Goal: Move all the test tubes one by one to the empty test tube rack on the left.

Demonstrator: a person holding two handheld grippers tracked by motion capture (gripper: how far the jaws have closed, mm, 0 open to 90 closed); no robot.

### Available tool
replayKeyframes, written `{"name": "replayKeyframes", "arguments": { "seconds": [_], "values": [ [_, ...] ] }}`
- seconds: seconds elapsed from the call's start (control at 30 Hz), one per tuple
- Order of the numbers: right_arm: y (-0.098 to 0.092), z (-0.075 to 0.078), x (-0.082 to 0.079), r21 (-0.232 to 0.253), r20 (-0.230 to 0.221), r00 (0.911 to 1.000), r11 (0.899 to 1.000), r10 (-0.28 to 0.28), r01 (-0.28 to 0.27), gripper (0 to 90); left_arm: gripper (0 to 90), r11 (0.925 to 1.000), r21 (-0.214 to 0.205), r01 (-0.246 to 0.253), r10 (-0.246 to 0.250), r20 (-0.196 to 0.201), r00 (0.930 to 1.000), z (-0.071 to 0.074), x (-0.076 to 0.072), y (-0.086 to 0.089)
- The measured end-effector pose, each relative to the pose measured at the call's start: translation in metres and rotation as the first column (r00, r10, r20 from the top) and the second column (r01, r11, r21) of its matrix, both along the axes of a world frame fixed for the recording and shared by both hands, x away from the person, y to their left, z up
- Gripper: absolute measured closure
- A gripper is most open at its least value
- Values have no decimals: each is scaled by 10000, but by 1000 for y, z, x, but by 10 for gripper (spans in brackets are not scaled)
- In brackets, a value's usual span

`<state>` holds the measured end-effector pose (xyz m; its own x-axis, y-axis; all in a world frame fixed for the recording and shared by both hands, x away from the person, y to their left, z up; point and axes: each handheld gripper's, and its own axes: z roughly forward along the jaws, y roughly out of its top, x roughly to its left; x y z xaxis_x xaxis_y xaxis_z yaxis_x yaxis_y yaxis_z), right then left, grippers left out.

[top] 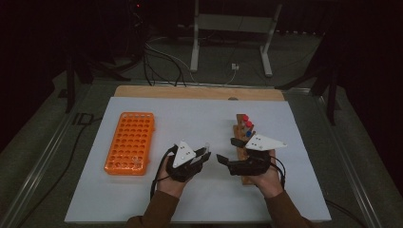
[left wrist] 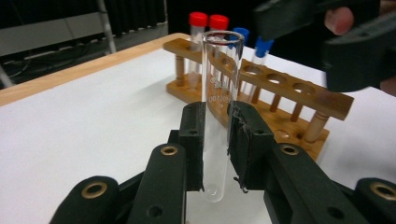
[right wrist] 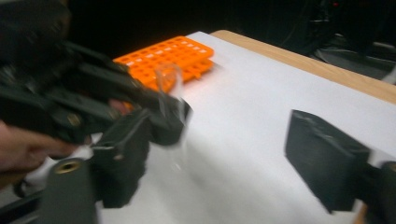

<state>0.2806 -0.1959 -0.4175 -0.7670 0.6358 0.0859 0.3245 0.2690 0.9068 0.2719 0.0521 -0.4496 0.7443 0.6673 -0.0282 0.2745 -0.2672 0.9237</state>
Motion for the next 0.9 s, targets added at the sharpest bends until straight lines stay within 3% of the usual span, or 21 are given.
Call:
{"name": "replayKeyframes", "arguments": {
  "seconds": [0.2,0.53,0.73,0.9],
  "values": [
    [-15,-5,0,61,-15,9986,9986,-532,532,33,759,9990,-117,-425,426,70,9991,5,-1,22],
    [-35,-6,0,179,79,9920,9919,-1257,1255,0,758,9910,-248,-1317,1324,293,9908,18,-1,67],
    [-42,-7,0,140,181,9896,9897,-1425,1422,0,757,9812,-311,-1903,1915,382,9808,22,-3,97],
    [-46,-6,-1,146,188,9886,9887,-1497,1494,0,757,9666,-304,-2543,2553,372,9661,23,-6,124]
  ]
}}
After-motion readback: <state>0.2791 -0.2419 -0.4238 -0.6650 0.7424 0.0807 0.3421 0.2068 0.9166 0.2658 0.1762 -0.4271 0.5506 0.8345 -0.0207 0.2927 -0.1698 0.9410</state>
